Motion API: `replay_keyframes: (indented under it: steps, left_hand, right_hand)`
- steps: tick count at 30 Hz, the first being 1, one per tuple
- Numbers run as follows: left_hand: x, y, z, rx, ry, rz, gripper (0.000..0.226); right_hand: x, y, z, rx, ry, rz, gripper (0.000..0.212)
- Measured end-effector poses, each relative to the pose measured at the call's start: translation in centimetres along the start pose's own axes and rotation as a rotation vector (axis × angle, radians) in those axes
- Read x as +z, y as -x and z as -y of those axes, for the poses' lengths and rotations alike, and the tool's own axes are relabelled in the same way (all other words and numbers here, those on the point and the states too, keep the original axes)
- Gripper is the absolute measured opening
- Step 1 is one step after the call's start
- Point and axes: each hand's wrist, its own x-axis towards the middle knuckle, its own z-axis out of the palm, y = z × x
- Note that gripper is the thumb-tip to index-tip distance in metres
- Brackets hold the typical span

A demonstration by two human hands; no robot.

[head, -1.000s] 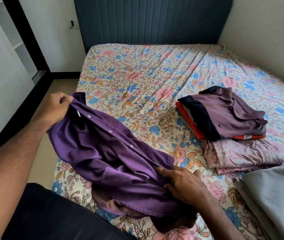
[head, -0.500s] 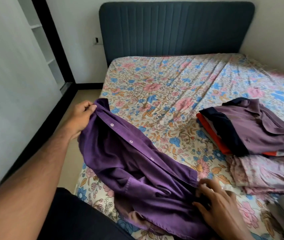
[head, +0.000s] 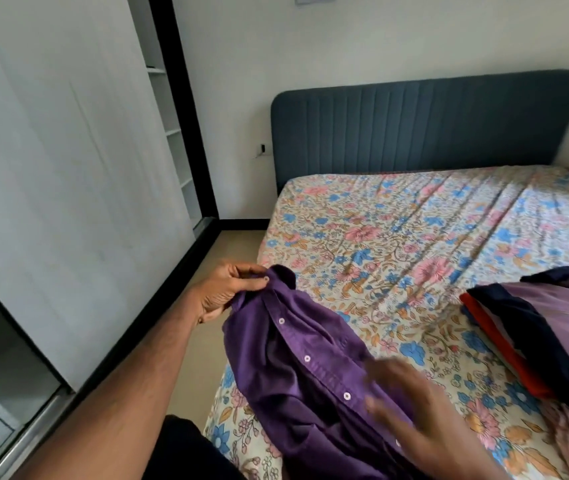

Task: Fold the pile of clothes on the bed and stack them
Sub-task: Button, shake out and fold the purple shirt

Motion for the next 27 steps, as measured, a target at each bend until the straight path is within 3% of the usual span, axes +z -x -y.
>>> replay_keyframes:
  steps: [1,3,6,8,11,16,19,21,23,26,27]
  left_hand:
    - [0.2,0.4,-0.3,-0.026,-0.018,0.055,0.043]
    - [0.9,1.3,-1.0,-0.063,-0.024,0.161,0.054]
    - [1.3,2.3,-2.1,-0.114,0.063,0.266,0.062]
    - [0.8,2.9,-2.3,-0.165,0.125,0.297,0.067]
    - [0.0,4.0,-1.7,-0.181,0.005,0.305,0.046]
    - [0.1,5.0,-0.5,-0.15,-0.436,0.307,0.025]
    - [0.3,3.9,0.1,-0.015,-0.544,0.111,0.025]
    - [-0.6,2.6,0.4,0.135,-0.62,-0.168,0.036]
    - [-1.2,1.5,0.9,0.185,-0.765,-0.419,0.026]
    - [0.3,2.2,1.9,0.093,-0.891,-0.454,0.044]
    - [2.3,2.6,2.6,0.116,-0.915,-0.41,0.042]
  right_hand:
    - [-0.3,-1.9,0.7,-0.092,-0.148,-0.032,0.032]
    - [-0.8,-7.5,1.7,-0.111,-0.252,-0.104,0.035]
    - [-0.6,-14.3,2.8,-0.179,-0.227,0.055,0.047]
    - [0.2,-15.8,2.7,-0.211,-0.143,0.091,0.039]
    - [1.2,-15.8,2.1,-0.234,-0.129,0.017,0.01]
    - [1.7,-15.0,0.9,-0.204,-0.215,-0.02,0.03]
    - [1.2,-14.6,0.0,-0.114,-0.238,0.076,0.026]
    - [0.4,-14.0,-0.6,-0.124,-0.158,0.136,0.05]
    - [-0.7,-11.9,-1.8,-0.077,-0.066,0.161,0.054]
    - [-1.7,-6.1,-4.5,0.051,-0.022,0.138,0.02]
    - [-2.0,-3.1,-5.7,0.107,0.005,0.11,0.02]
